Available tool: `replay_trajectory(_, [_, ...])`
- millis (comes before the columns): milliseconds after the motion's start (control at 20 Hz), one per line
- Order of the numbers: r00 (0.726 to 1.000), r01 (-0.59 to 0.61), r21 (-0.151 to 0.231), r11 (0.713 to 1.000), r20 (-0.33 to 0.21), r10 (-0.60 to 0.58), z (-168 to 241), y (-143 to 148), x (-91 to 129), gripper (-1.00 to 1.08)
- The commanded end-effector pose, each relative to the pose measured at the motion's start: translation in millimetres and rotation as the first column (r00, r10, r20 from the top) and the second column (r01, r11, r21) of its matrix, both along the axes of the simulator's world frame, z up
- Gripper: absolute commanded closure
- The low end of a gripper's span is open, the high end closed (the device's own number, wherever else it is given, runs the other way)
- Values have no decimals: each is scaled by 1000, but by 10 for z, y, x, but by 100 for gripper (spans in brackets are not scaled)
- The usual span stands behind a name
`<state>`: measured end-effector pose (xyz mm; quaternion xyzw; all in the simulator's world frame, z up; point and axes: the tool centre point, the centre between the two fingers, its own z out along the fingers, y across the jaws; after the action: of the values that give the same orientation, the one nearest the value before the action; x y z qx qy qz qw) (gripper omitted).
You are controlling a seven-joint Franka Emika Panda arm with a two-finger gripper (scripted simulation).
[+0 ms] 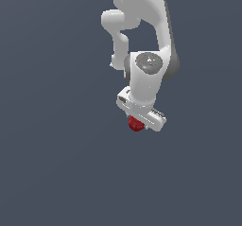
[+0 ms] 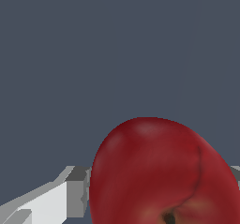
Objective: Pick up the object and move it to a goal position.
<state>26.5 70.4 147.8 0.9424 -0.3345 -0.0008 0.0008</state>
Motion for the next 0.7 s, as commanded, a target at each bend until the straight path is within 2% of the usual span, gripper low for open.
replay_trajectory(0, [1000, 0, 0, 1000, 3, 0, 252, 117, 79, 108])
replay_trajectory(650, [1000, 1, 0, 1000, 2, -1, 1321, 653, 449, 108])
